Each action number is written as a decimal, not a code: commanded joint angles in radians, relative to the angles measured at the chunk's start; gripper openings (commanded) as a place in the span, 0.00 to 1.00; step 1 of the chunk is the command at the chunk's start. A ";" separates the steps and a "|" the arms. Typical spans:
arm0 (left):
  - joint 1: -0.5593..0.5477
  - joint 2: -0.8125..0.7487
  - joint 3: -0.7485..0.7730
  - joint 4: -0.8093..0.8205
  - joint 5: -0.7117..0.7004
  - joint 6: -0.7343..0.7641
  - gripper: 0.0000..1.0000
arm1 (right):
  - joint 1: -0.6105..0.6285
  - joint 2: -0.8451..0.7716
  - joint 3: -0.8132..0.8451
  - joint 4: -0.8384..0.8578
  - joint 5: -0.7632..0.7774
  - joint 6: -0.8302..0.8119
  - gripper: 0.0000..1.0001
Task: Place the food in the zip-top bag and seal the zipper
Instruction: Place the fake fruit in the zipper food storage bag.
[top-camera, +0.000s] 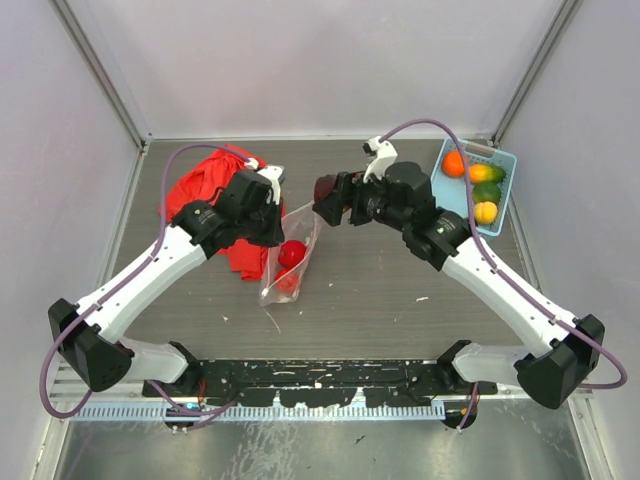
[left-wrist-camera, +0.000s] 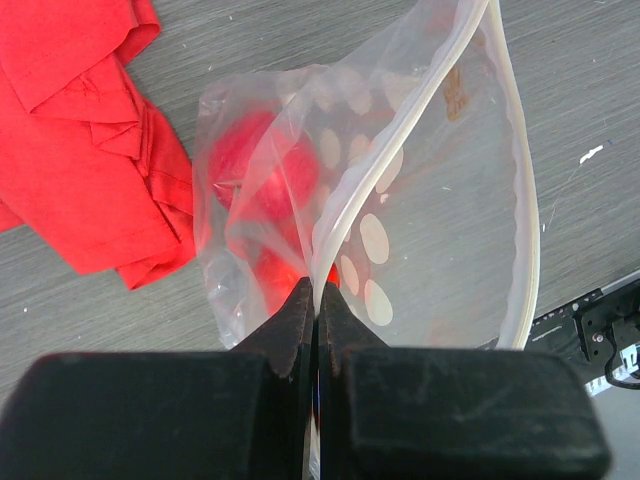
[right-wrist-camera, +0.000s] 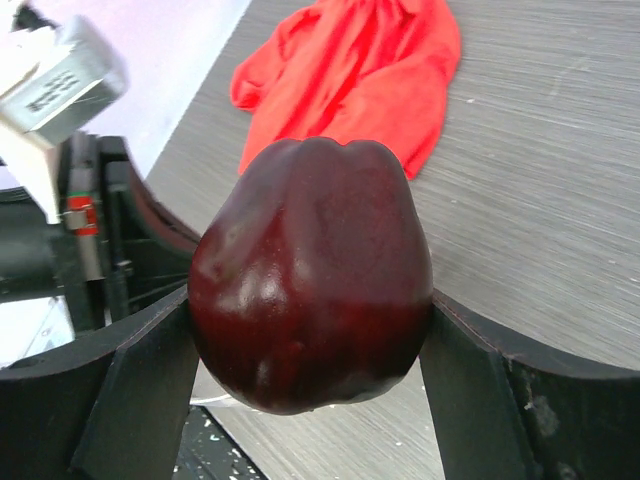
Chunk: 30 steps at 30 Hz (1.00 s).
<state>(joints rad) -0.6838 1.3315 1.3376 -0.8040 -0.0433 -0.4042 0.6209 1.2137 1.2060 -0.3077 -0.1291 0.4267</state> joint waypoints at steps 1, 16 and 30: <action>0.008 -0.007 0.009 0.040 0.012 -0.002 0.00 | 0.067 0.008 0.027 0.126 0.022 0.061 0.60; 0.008 -0.008 0.009 0.037 0.012 -0.008 0.00 | 0.199 0.037 -0.079 0.198 0.058 0.180 0.60; 0.009 -0.003 0.013 0.032 0.011 -0.013 0.00 | 0.207 0.053 -0.102 0.052 0.064 0.183 0.61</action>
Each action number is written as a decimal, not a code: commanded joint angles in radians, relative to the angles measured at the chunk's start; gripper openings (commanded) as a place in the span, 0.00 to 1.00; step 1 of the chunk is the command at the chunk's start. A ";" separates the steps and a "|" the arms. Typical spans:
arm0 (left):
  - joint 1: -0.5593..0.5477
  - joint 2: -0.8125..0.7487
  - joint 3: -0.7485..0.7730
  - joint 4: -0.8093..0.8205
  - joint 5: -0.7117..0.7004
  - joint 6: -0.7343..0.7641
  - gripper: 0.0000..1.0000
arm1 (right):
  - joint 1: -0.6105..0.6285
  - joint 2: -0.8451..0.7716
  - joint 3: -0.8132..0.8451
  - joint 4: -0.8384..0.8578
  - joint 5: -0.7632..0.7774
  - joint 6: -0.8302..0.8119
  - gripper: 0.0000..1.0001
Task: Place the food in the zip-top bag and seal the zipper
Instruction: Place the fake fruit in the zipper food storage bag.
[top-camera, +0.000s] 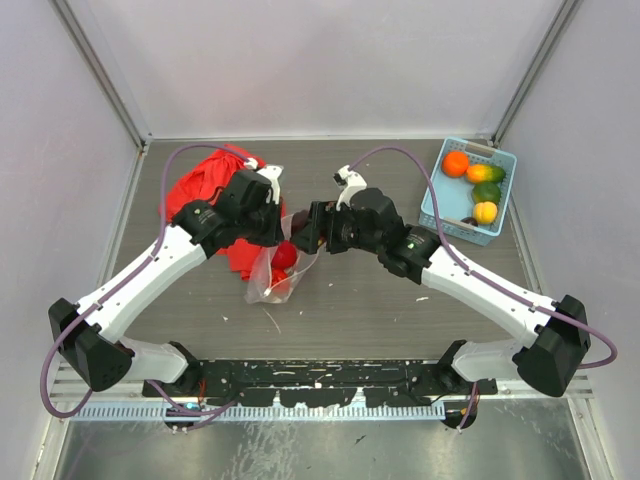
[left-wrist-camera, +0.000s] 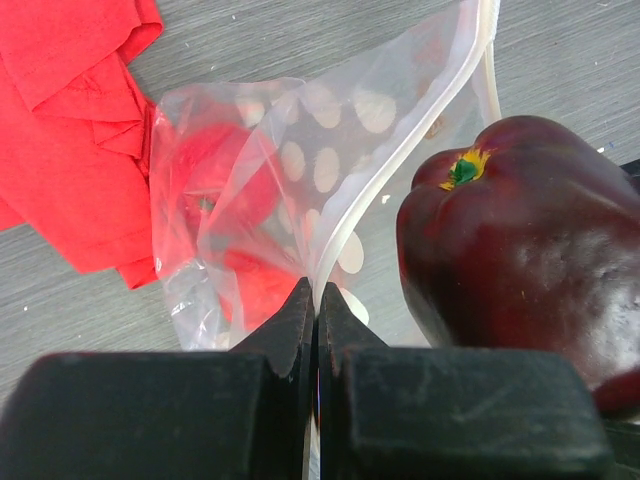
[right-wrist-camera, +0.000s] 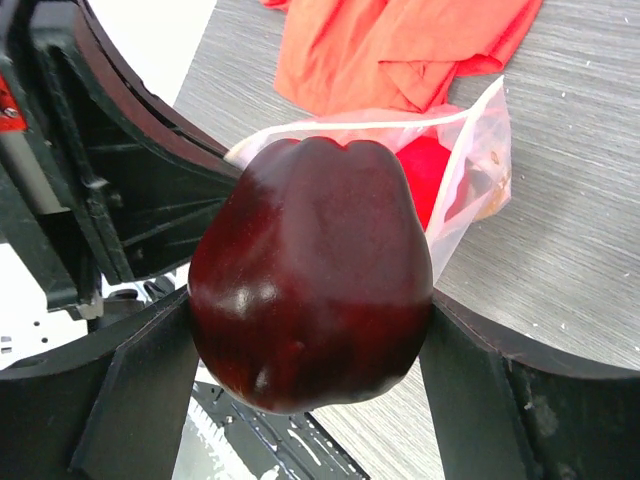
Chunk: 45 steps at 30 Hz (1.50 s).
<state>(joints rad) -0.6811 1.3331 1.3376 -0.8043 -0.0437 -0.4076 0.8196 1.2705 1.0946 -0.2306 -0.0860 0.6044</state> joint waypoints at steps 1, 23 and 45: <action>0.008 -0.004 0.012 0.033 0.010 -0.010 0.00 | 0.007 -0.001 0.010 -0.030 0.012 0.002 0.61; 0.013 0.001 0.014 0.030 0.010 -0.013 0.00 | 0.032 0.116 0.124 -0.189 0.026 -0.099 0.67; 0.015 0.006 0.018 0.020 0.001 -0.017 0.00 | 0.033 0.137 0.171 -0.137 -0.008 -0.004 0.93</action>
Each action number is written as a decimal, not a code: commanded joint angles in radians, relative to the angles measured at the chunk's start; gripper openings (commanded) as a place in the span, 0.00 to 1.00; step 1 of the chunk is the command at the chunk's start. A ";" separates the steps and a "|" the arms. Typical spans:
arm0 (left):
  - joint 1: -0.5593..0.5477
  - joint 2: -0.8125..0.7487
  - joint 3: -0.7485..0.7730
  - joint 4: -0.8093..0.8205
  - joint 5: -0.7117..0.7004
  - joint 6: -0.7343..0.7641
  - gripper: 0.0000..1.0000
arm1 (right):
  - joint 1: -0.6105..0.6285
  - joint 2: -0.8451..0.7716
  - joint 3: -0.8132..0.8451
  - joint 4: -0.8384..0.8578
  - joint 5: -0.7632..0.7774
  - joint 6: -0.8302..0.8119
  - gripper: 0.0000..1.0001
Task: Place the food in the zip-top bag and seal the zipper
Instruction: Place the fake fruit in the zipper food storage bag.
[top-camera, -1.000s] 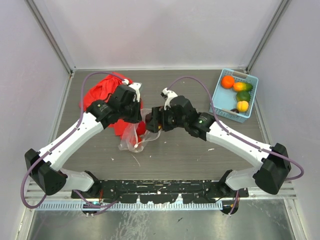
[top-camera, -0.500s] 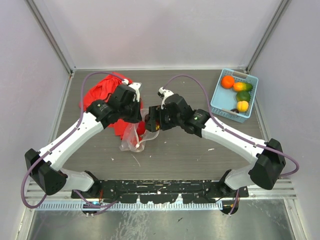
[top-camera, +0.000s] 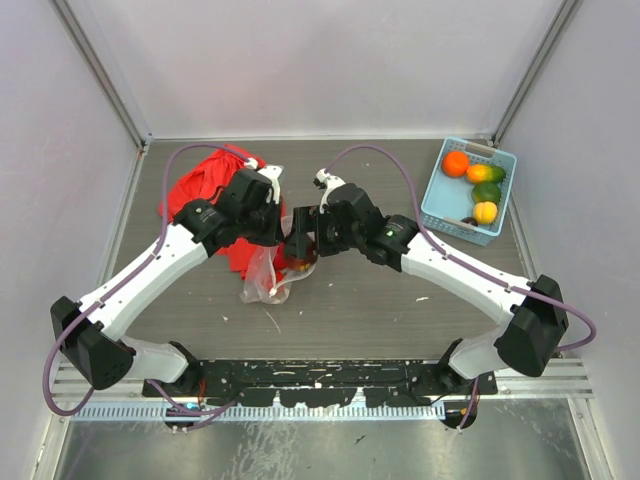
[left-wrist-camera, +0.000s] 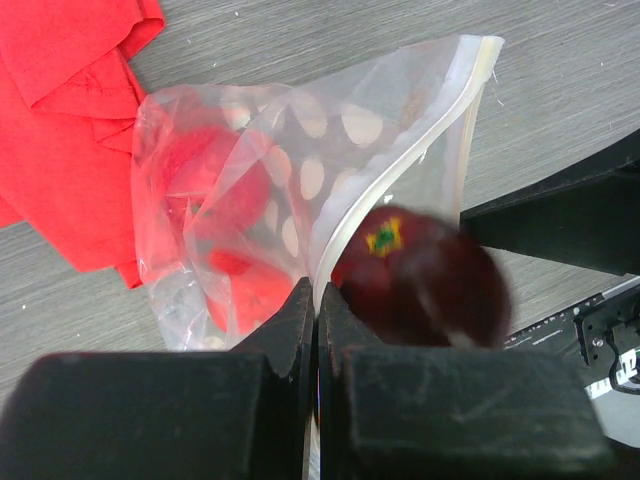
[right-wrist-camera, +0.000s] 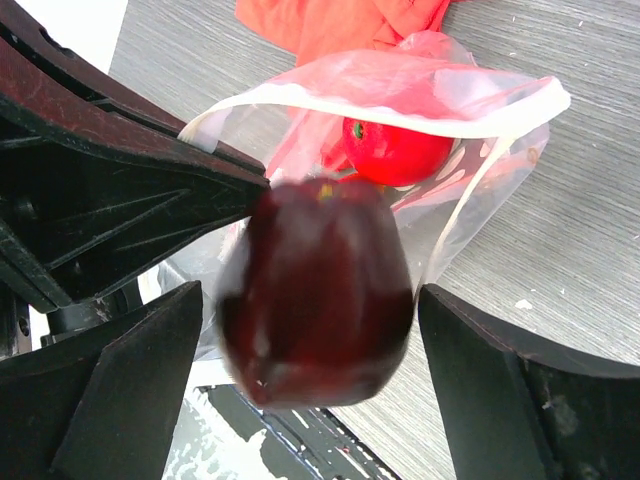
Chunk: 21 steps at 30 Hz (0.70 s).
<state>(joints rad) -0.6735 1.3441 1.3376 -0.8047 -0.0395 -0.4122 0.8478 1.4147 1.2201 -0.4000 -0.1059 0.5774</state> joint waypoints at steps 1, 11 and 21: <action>0.007 -0.005 0.020 0.019 -0.005 -0.013 0.00 | 0.005 -0.005 0.047 0.027 0.016 0.026 0.93; 0.023 0.007 0.030 0.001 0.000 -0.025 0.00 | 0.005 -0.022 0.057 0.023 0.046 0.028 0.94; 0.031 0.009 0.028 0.001 0.012 -0.030 0.00 | 0.005 -0.081 0.069 -0.074 0.136 -0.012 0.88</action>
<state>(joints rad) -0.6521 1.3575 1.3376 -0.8135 -0.0387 -0.4343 0.8490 1.3937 1.2407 -0.4381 -0.0368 0.5850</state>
